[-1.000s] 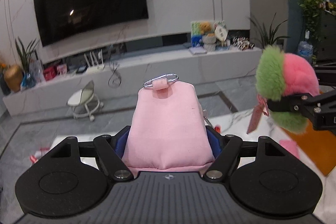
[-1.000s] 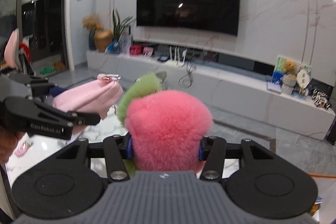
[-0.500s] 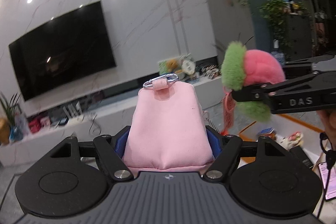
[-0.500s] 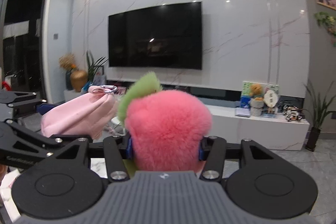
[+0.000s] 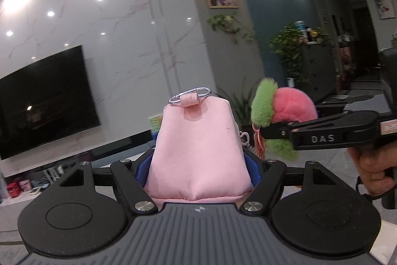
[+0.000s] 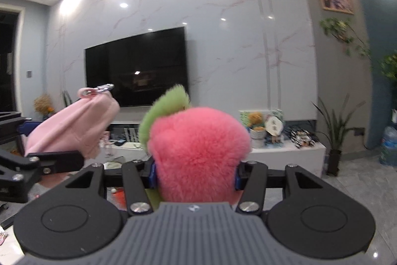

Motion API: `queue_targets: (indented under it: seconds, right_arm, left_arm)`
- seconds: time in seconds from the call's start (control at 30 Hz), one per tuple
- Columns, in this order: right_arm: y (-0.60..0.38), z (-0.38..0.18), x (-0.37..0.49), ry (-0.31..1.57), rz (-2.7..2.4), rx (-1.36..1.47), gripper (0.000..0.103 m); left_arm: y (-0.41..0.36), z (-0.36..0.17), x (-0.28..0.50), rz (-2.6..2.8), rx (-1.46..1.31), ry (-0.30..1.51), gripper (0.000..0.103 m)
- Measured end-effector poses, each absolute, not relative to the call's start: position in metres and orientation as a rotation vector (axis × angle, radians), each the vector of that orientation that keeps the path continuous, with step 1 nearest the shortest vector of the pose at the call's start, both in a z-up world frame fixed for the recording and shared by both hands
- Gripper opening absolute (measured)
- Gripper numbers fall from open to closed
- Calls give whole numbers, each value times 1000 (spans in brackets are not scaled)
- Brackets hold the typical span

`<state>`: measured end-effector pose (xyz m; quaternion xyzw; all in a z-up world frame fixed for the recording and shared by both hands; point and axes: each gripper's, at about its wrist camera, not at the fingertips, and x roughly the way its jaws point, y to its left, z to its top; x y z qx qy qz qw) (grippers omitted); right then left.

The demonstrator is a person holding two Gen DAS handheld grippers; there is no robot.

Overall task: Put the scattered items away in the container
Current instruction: 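Carry the pouch with the left tool while the right tool carries the pompom to the orange box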

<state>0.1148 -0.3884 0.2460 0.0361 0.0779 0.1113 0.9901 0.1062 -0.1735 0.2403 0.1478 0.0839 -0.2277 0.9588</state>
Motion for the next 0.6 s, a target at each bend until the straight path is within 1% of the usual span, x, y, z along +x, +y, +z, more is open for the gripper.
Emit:
queue_targets:
  seconds: [0.33, 0.6]
  right_arm:
    - [-452, 224, 129, 195, 110, 153, 55]
    - [-471, 190, 165, 296, 93, 180, 55]
  left_arm:
    - [-254, 206, 144, -579, 318, 244, 85]
    - [-287, 168, 180, -621, 298, 343, 85]
